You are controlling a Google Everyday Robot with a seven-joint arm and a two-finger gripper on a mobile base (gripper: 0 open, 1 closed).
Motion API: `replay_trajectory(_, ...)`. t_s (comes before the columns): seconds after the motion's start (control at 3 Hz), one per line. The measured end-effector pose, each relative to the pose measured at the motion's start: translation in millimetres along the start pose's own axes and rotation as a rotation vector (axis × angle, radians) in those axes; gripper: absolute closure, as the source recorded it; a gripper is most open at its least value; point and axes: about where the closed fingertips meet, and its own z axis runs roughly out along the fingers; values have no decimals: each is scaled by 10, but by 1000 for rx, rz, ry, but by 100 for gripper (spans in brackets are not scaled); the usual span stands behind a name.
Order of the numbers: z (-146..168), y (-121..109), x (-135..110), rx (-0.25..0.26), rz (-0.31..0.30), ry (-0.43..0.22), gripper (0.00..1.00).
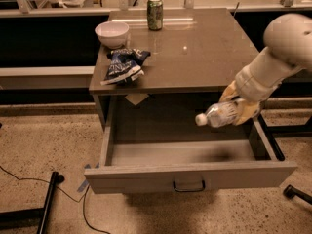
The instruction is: Pick blue plastic bottle from top drawer and place on counter
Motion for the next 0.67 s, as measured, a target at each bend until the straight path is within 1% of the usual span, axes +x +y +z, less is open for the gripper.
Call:
replay_trajectory(0.33, -529, -274, -48, 33, 104, 63, 100)
replay_trajectory(0.67, -850, -737, -116, 37, 210, 166, 100)
